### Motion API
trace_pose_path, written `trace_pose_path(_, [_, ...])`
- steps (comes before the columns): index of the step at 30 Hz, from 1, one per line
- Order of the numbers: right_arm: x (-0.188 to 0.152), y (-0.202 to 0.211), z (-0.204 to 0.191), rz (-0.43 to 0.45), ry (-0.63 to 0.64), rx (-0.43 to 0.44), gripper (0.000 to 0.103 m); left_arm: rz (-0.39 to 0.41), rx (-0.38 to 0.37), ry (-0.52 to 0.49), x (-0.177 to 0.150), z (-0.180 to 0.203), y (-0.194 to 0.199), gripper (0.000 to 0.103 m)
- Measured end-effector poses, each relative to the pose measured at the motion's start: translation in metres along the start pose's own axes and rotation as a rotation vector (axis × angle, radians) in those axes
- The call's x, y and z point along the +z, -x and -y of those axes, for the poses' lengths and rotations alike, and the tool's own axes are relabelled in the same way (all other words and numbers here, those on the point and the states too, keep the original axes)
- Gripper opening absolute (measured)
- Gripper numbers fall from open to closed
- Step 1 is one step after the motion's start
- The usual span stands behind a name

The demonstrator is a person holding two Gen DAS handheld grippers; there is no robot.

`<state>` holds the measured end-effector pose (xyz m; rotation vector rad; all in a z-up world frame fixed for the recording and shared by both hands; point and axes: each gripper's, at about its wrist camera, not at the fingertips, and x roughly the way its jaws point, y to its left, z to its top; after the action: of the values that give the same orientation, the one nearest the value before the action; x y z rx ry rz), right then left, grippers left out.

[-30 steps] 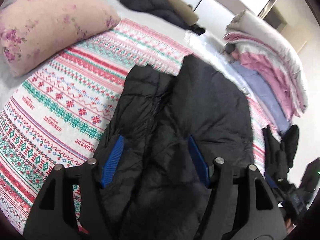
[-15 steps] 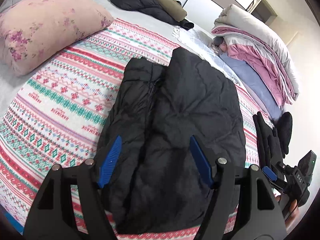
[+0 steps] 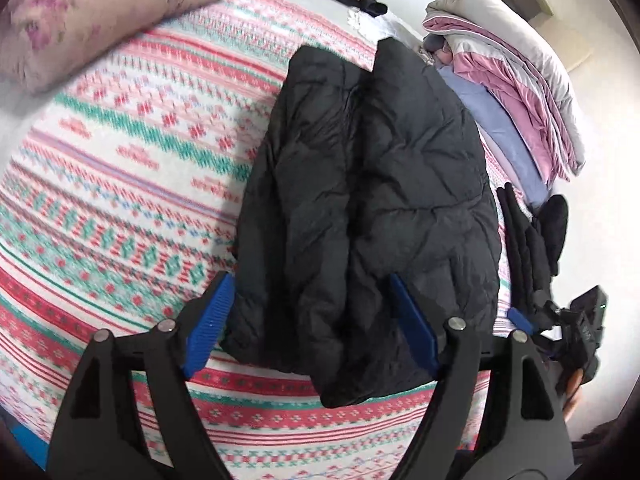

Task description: Fold large clothes

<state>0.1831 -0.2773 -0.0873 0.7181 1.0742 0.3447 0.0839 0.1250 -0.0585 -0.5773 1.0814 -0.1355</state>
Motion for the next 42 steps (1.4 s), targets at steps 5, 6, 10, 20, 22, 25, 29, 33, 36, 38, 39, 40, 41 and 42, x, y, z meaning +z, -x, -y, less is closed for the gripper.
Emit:
trace_pose_path(5, [0.0,-0.022,0.002,-0.024,-0.036,0.006,0.084,-0.009,-0.017,0.016,-0.004,0.005,-0.013,0.084])
trace_pose_path(6, [0.0,-0.026,0.003,-0.032,-0.044,0.007,0.084,-0.008,-0.014,0.01,-0.004,0.007,-0.016,0.086])
trace_pose_path(10, [0.002,-0.039,0.011,-0.056,-0.085,0.007,0.084,-0.02,0.0,0.007,-0.004,0.011,-0.027,0.091])
trace_pose_path(20, [0.004,-0.064,0.023,-0.121,-0.163,0.07,0.084,-0.07,-0.01,0.065,0.007,0.006,-0.051,0.102])
trace_pose_path(22, [0.006,-0.068,0.022,-0.125,-0.156,0.071,0.084,-0.074,-0.015,0.071,0.009,0.007,-0.054,0.102])
trace_pose_path(25, [0.01,-0.072,0.026,-0.128,-0.168,0.062,0.084,-0.08,-0.031,0.084,0.013,0.006,-0.059,0.102])
trace_pose_path(29, [0.018,-0.08,0.039,-0.117,-0.206,0.057,0.09,-0.083,-0.048,0.088,0.018,0.009,-0.066,0.103])
trace_pose_path(33, [0.022,-0.093,0.043,-0.129,-0.235,0.119,0.093,-0.087,-0.075,0.104,0.024,-0.003,-0.068,0.103])
trace_pose_path(36, [0.023,-0.098,0.035,-0.13,-0.206,0.12,0.093,-0.086,-0.084,0.108,0.029,-0.006,-0.07,0.103])
trace_pose_path(38, [0.02,-0.104,0.027,-0.146,-0.201,0.155,0.093,-0.075,-0.076,0.107,0.029,-0.005,-0.071,0.103])
trace_pose_path(39, [0.018,-0.107,0.021,-0.161,-0.183,0.165,0.094,-0.071,-0.076,0.112,0.03,-0.005,-0.07,0.103])
trace_pose_path(40, [0.015,-0.108,0.012,-0.16,-0.141,0.145,0.094,-0.066,-0.078,0.122,0.029,-0.006,-0.069,0.103])
trace_pose_path(41, [0.013,-0.106,0.004,-0.147,-0.113,0.121,0.093,-0.06,-0.078,0.134,0.03,-0.007,-0.069,0.103])
trace_pose_path(42, [0.009,-0.104,-0.003,-0.139,-0.086,0.106,0.092,-0.057,-0.077,0.138,0.03,-0.007,-0.07,0.103])
